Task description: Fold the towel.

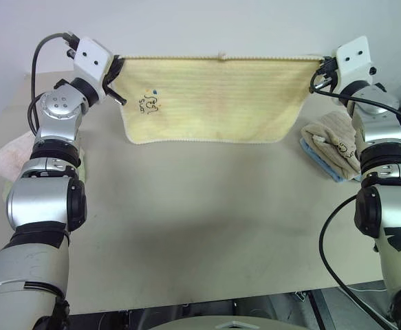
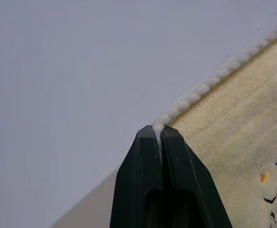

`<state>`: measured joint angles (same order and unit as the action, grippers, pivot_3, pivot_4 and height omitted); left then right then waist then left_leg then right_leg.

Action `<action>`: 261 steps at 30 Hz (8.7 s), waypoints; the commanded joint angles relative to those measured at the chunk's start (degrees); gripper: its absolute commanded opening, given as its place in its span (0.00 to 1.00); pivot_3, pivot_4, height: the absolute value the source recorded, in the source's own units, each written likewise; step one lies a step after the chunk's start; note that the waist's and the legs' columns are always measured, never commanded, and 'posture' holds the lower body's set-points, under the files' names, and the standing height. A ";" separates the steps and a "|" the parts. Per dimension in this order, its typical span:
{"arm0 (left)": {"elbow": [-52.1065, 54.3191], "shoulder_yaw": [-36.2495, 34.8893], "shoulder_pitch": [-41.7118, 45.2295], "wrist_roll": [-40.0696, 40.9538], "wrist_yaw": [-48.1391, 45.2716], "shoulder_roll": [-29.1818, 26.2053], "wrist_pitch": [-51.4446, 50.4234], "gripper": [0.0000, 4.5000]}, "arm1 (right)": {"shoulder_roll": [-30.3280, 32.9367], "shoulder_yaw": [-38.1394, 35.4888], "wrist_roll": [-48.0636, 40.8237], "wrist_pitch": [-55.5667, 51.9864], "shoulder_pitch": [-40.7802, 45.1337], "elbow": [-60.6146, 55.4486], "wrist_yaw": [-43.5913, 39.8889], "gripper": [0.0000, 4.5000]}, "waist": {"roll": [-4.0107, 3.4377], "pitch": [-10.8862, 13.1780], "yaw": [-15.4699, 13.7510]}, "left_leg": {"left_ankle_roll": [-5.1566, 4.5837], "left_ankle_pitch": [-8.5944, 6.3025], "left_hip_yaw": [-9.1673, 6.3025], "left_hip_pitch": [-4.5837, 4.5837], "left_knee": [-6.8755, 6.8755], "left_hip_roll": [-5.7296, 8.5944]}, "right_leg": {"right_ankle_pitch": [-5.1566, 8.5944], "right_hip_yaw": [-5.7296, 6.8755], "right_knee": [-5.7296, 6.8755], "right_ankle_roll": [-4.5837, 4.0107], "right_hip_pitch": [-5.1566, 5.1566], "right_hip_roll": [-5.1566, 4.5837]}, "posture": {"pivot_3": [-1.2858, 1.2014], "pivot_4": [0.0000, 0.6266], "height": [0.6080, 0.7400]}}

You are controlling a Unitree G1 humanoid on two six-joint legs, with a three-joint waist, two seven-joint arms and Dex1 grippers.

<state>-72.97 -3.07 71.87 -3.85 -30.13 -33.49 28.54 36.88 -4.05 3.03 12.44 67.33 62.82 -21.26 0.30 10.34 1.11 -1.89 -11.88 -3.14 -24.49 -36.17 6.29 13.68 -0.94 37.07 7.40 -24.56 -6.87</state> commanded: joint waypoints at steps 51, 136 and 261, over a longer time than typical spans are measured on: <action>69.20 -20.08 -79.47 42.58 -62.37 -23.48 -42.79 0.00 | 33.24 -4.82 -38.18 -29.72 -53.27 -51.82 -71.24 0.02 | -0.32 -0.01 -0.16 | 0.15 -0.14 0.17 0.09 -0.02 -0.56 | 0.40 -0.04 -1.01 -0.67 0.24 -0.03 | 0.52 0.24 0.91; 56.38 -13.01 -56.12 34.48 -57.33 -9.99 -8.08 1.00 | 1.01 -32.02 -50.67 -84.15 -52.89 -71.95 -14.94 0.99 | -0.28 -0.05 -0.50 | 0.12 -0.10 0.34 0.05 0.00 -0.65 | 0.03 -0.04 -0.98 -0.44 0.28 0.06 | 0.52 0.24 0.91; 49.77 -8.55 -52.51 32.06 -54.56 -3.66 -9.72 1.00 | -7.30 4.67 -39.99 -63.60 -42.01 -81.58 -16.42 0.95 | -0.23 -0.05 -0.45 | 0.11 -0.14 0.29 0.01 0.16 -0.74 | -0.02 0.16 -1.53 -0.48 0.19 0.13 | 0.52 0.24 0.91</action>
<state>-24.26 -11.89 18.58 27.82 -84.81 -37.18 19.14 28.66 1.65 -38.21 -54.44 25.70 -19.01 -35.92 0.07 10.28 0.66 -1.79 -12.02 -2.85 -24.48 -36.00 5.56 13.66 -0.78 35.53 6.92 -24.37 -6.74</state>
